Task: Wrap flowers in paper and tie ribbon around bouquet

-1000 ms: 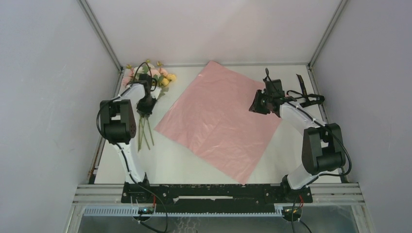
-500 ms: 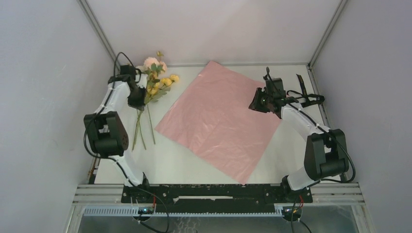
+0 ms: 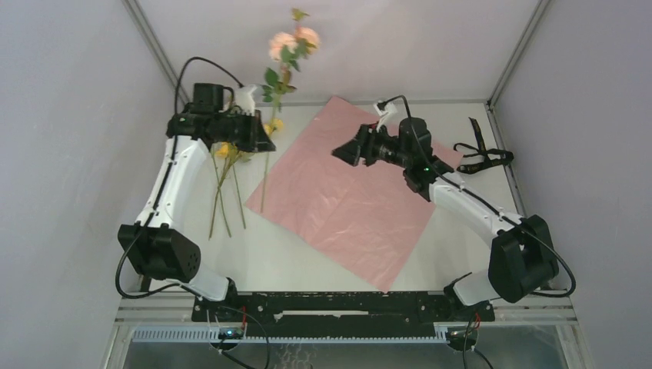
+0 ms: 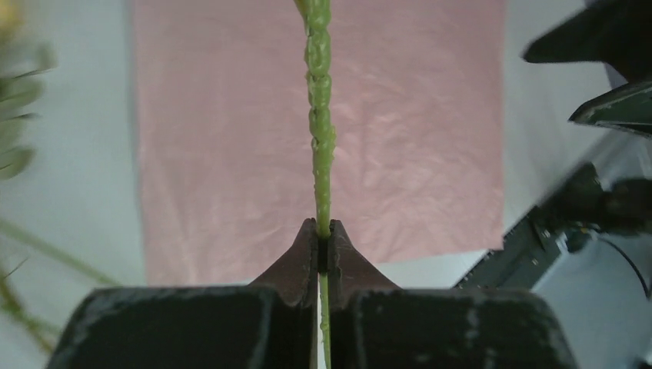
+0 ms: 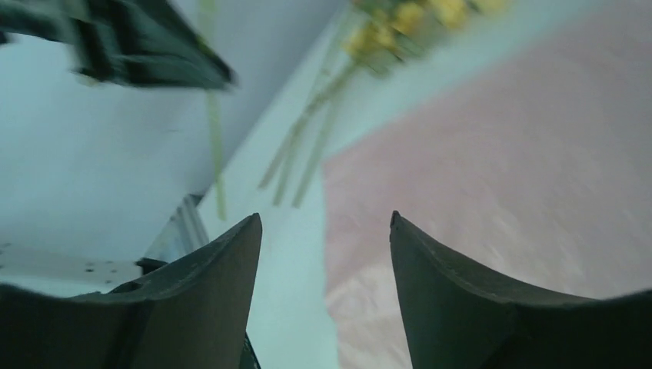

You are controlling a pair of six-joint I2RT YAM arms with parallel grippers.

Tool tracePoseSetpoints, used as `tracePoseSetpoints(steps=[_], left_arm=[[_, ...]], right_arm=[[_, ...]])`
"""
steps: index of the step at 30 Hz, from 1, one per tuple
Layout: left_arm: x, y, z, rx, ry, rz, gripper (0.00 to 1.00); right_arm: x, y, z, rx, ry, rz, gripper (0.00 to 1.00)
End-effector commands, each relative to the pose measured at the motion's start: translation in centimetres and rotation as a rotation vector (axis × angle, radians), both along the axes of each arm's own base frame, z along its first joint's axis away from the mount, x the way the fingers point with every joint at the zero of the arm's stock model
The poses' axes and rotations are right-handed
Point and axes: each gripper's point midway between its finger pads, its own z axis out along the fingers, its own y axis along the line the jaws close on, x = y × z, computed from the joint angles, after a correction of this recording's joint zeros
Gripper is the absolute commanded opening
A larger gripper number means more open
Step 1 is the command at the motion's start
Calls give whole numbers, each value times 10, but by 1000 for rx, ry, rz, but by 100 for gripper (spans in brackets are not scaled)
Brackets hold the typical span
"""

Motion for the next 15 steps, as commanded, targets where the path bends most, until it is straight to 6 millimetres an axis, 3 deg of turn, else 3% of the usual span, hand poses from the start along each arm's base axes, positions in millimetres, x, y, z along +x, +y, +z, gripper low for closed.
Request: tracePoseSetpoints(steps=[1, 4, 7, 10, 12, 15], left_arm=[[-37, -71, 15, -100, 22, -228, 0], [-51, -95, 14, -89, 17, -308, 0], [-61, -112, 10, -86, 30, -362, 0], [-65, -122, 0, -75, 53, -396, 0], [-66, -127, -8, -74, 78, -404, 0], [-67, -131, -13, -72, 90, -416, 0]], right_arm=[[-12, 56, 116, 411, -235, 156, 74], [1, 71, 129, 509, -205, 152, 77], [17, 85, 117, 525, -144, 126, 76], [20, 91, 111, 565, -100, 148, 71], [24, 94, 103, 562, -70, 141, 61], [34, 94, 82, 513, -18, 103, 18]])
